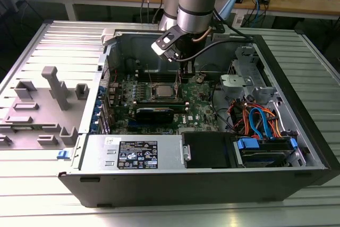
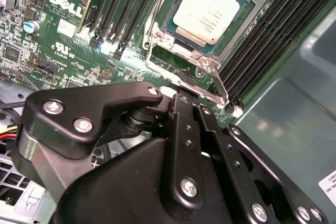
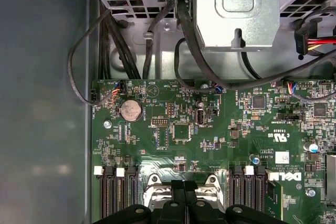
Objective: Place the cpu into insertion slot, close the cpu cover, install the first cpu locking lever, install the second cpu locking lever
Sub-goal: 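Close the cpu cover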
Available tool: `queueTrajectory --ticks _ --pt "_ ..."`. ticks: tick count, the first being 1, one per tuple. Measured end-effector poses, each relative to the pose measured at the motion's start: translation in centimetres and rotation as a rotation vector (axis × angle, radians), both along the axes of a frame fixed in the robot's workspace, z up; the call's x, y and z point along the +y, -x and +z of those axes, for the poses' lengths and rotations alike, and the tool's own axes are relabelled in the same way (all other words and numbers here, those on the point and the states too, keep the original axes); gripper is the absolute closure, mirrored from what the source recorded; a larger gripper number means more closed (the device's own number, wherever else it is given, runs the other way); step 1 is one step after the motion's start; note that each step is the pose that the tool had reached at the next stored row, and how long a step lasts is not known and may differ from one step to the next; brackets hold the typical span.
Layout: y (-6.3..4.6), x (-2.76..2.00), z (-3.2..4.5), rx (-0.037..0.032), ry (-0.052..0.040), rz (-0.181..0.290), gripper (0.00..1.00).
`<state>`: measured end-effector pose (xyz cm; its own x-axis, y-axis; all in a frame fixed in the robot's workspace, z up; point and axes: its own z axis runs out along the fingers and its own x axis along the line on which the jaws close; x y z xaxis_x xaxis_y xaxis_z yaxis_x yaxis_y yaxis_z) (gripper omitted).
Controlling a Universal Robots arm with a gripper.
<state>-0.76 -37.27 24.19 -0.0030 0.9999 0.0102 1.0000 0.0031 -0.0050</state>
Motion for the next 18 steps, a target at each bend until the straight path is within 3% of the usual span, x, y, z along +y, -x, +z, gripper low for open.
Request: queueTrajectory --ticks 18 --pt "0.6 0.0 -0.1 0.0003 0.0 0.0 0.89"
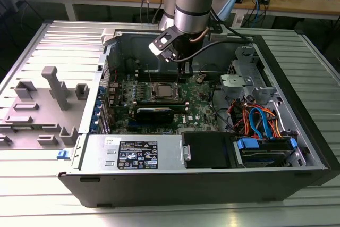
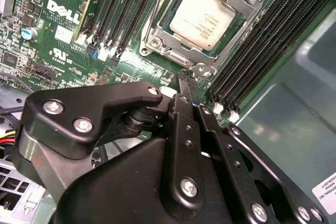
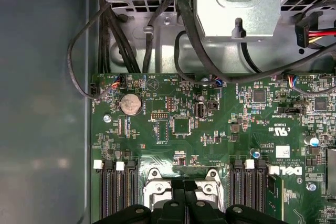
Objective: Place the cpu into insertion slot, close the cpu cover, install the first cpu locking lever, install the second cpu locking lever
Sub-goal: 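Close the cpu cover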
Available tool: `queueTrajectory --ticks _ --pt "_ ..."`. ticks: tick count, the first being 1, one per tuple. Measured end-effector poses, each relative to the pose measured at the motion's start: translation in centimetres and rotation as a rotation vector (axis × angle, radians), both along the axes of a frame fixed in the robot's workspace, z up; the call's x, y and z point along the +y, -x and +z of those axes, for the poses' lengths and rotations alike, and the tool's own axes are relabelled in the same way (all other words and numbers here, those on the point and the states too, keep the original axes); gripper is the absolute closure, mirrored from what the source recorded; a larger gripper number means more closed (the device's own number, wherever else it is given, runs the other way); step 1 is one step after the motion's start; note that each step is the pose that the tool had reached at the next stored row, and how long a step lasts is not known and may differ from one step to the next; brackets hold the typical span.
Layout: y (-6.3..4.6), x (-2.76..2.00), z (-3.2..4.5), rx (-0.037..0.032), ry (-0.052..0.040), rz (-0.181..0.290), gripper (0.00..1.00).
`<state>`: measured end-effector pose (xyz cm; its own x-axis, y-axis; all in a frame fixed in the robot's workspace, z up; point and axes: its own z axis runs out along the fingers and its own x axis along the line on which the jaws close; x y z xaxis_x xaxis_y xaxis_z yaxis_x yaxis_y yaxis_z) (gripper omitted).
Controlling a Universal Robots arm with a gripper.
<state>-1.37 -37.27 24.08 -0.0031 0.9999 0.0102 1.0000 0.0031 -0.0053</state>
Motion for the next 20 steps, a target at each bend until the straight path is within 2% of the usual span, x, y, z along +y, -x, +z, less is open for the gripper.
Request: queueTrajectory --ticks 4,11,20 --pt "0.2 0.0 -0.04 0.0 0.0 0.0 0.89" --pt "1.8 0.0 -0.33 0.0 -0.0003 0.0 0.89" --pt "4.7 0.0 -0.64 0.0013 -0.0004 0.0 0.89"
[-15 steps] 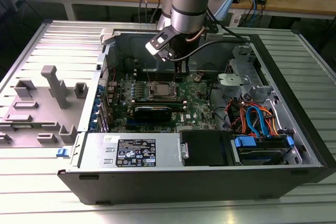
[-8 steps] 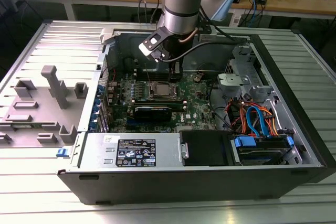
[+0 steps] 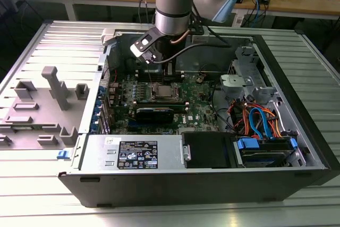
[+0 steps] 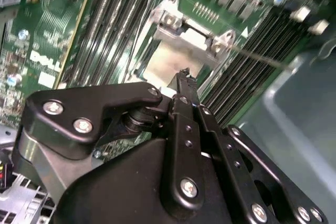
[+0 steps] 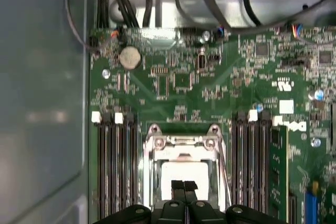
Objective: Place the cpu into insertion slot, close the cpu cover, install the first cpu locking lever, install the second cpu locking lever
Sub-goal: 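Close the cpu cover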
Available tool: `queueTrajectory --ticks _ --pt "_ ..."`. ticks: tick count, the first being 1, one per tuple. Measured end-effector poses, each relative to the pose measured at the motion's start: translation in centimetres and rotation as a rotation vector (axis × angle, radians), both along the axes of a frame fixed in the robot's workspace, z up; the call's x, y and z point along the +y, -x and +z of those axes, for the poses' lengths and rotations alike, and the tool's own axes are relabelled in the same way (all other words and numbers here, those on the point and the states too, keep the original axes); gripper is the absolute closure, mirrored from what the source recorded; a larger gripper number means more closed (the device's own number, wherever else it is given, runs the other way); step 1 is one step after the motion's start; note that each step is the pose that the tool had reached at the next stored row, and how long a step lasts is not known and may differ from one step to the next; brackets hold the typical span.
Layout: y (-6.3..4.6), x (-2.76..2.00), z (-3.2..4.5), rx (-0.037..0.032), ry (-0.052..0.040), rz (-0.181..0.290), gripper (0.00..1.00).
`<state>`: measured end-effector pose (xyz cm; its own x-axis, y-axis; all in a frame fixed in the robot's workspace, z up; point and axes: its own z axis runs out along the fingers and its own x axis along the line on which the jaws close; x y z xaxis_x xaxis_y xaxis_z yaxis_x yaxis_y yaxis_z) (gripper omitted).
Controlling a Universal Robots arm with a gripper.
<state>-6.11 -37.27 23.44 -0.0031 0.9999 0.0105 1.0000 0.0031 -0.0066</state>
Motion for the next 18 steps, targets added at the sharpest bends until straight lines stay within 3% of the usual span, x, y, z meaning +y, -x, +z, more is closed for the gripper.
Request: queueTrajectory --ticks 4,13,18 --pt "0.8 -0.01 -0.2 0.0005 0.0 0.012 0.89" --pt "1.7 -0.05 -1.96 0.0026 0.0001 0.094 0.89" --pt "2.2 -0.04 -2.46 0.0074 -0.0003 0.115 0.89"
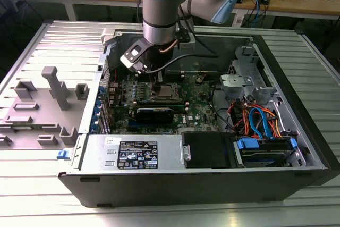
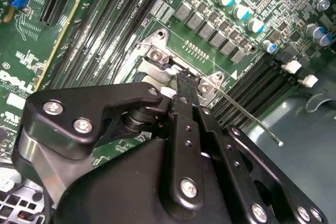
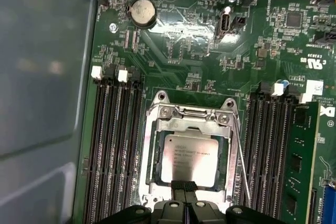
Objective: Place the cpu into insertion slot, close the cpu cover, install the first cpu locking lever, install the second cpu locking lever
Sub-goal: 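Close the cpu cover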
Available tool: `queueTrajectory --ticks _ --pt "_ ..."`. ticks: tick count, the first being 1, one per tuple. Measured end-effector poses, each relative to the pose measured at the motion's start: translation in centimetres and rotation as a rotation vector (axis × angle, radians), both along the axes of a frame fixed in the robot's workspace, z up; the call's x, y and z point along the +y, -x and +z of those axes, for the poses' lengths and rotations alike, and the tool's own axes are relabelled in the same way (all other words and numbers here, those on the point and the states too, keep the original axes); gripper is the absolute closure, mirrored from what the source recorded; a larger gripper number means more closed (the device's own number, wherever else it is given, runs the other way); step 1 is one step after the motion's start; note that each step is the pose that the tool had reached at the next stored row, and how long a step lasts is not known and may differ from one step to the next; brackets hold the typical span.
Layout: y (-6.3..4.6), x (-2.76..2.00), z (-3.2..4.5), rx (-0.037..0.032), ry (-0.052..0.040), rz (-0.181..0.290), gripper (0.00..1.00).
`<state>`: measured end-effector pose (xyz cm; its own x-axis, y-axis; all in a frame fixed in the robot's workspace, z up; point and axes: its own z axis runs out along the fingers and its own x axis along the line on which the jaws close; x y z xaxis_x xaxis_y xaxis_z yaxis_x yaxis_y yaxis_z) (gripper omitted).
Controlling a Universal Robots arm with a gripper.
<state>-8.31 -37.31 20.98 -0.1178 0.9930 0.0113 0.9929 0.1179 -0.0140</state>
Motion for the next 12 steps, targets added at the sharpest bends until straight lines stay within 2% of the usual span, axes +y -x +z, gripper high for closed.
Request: queueTrajectory --ticks 6,10,12 --pt "0.01 0.0 -0.16 0.0015 0.0004 0.0 0.89" --pt "-0.04 0.0 0.15 0.0014 0.0009 0.0 0.89" --pt "-0.51 0.0 0.14 0.0014 0.001 0.0 0.89"
